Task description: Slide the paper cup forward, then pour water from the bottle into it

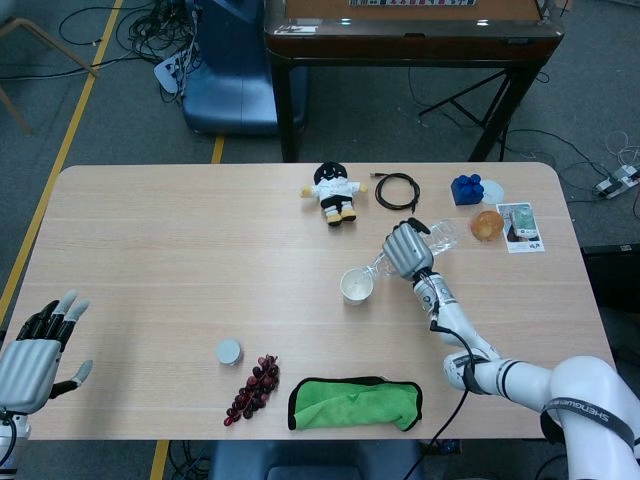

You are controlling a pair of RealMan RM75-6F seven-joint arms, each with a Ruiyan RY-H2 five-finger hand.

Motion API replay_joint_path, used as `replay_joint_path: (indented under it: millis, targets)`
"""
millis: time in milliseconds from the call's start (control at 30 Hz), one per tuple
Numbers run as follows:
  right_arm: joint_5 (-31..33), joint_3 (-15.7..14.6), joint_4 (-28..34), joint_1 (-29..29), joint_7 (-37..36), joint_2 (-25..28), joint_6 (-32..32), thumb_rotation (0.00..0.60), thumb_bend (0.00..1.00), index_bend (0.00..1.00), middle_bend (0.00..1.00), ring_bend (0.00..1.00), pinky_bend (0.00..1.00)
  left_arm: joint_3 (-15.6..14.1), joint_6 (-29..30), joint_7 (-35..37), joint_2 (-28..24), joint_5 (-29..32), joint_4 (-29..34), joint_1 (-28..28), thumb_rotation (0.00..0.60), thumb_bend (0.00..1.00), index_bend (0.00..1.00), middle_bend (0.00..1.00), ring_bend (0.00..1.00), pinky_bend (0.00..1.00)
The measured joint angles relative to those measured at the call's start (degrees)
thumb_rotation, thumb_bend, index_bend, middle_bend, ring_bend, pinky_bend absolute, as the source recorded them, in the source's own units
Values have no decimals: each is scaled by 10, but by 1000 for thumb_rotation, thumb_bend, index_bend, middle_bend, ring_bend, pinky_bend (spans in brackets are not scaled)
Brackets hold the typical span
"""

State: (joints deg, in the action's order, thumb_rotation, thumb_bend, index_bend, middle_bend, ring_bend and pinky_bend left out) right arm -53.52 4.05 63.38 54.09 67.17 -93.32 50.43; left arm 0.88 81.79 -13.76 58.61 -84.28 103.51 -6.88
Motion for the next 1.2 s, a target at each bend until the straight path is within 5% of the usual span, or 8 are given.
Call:
replay_joint_path:
  millis: [700, 1200]
  targets:
    - [5, -5, 8, 9, 8, 0, 10, 600, 201, 620, 599, 492, 579, 0, -3, -1, -3, 2, 4, 0, 600, 274, 79, 0, 0, 107]
    - [-14, 13, -14, -17, -142, -16, 7, 600, 195, 619, 599, 492, 579, 0, -6, -3, -4, 7, 7, -1, 600, 275, 92, 0, 0, 107]
